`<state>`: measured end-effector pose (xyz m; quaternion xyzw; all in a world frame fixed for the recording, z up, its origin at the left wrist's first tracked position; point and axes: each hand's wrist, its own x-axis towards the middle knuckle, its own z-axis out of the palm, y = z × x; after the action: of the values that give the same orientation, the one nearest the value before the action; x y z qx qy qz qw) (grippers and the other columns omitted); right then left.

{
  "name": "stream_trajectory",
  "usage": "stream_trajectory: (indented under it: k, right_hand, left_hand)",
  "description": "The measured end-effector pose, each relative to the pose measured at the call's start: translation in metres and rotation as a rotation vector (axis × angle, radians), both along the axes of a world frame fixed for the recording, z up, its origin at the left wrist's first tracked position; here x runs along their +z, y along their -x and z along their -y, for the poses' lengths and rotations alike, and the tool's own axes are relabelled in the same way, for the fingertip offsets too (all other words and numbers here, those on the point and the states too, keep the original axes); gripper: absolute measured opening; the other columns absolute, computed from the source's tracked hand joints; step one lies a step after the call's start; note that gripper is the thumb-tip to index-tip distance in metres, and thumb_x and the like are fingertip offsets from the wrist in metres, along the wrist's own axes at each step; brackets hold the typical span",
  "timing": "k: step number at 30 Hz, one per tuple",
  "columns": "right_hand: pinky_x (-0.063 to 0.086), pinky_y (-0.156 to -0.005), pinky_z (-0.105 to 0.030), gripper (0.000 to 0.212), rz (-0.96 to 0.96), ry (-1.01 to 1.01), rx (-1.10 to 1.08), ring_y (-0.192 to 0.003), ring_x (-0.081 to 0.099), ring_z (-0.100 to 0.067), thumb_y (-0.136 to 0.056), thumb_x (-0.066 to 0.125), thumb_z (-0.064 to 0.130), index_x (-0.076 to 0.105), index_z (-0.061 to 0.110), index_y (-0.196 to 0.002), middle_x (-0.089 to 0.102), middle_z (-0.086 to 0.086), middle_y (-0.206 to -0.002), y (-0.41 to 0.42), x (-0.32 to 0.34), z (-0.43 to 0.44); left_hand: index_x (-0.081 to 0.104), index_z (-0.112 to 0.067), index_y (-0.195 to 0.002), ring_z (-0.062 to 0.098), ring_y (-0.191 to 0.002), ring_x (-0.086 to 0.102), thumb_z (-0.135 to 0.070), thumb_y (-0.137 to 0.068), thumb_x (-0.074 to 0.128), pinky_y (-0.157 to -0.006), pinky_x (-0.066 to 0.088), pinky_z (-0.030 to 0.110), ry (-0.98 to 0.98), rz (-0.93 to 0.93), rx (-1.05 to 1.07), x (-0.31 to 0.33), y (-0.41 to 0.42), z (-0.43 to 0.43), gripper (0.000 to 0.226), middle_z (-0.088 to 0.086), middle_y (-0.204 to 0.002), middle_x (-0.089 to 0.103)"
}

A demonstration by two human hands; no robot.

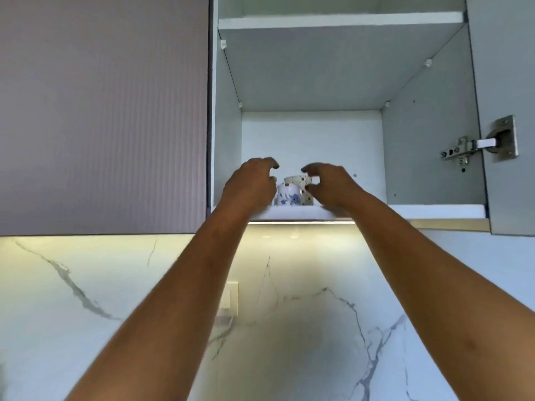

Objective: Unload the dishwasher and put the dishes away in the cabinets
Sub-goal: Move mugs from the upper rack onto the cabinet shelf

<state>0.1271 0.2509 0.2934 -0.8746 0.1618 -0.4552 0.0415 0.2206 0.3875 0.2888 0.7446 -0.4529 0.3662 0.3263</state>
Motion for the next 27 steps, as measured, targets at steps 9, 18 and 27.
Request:
stream_trajectory:
  k: [9, 18, 27]
  right_hand:
    - [0.043, -0.098, -0.034, 0.044, 0.465, -0.043, 0.179, -0.113, 0.049, -0.005, -0.087, 0.054, 0.009, 0.053, 0.018, -0.13, 0.054, 0.012, -0.125, 0.104, -0.171, -0.095]
    - [0.034, -0.1, -0.014, 0.046, 0.152, -0.603, -0.208, -0.123, 0.048, -0.012, -0.089, 0.052, 0.003, 0.052, 0.016, -0.133, 0.053, 0.0, -0.137, 0.241, -0.353, -0.118]
    - [0.04, -0.101, -0.023, 0.044, 0.051, -0.841, -0.509, -0.12, 0.053, -0.017, -0.09, 0.056, 0.009, 0.052, 0.014, -0.133, 0.056, -0.007, -0.132, 0.422, -0.426, -0.129]
  left_hand:
    - [0.056, -0.019, -0.126, 0.015, -0.12, 0.054, -0.017, -0.092, 0.046, -0.099, 0.036, 0.02, 0.393, -0.064, -0.389, -0.194, 0.101, -0.026, 0.036, -0.004, -0.129, 0.059]
    - [0.056, -0.01, -0.121, 0.019, -0.113, 0.055, 0.002, -0.082, 0.054, -0.086, 0.032, 0.01, -0.155, -0.597, -0.789, -0.383, 0.24, -0.012, 0.041, 0.005, -0.12, 0.061]
    - [0.06, -0.013, -0.118, 0.01, -0.083, 0.059, 0.003, -0.081, 0.056, -0.08, 0.041, 0.014, -0.494, -0.602, -0.991, -0.448, 0.389, -0.007, 0.04, 0.005, -0.116, 0.06]
